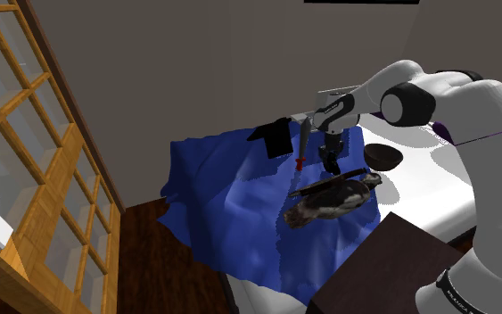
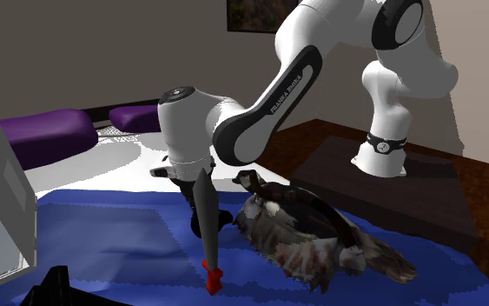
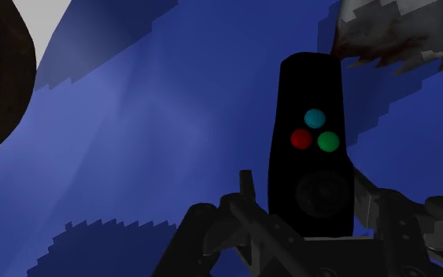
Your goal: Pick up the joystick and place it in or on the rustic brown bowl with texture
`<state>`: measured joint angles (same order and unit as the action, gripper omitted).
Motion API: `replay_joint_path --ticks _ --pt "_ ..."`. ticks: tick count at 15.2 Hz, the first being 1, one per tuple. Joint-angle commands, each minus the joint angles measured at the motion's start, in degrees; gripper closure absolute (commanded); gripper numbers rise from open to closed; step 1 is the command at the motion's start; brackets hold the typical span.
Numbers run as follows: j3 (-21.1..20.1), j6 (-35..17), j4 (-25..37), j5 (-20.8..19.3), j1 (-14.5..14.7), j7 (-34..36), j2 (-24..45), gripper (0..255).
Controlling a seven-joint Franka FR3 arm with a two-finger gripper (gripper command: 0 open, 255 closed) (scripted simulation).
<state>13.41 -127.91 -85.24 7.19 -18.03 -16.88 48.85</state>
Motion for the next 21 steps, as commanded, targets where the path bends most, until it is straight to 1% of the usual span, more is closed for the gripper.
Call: replay_joint_path --ticks 1,9,21 --pt "0.0 0.0 0.0 0.0 0.0 0.0 0.0 255" --pt "0.0 -0.01 0.0 0.0 0.0 0.0 0.0 255" --pt "0.96 5.41 -0.7 -1.0 0.71 0.11 -6.15 255"
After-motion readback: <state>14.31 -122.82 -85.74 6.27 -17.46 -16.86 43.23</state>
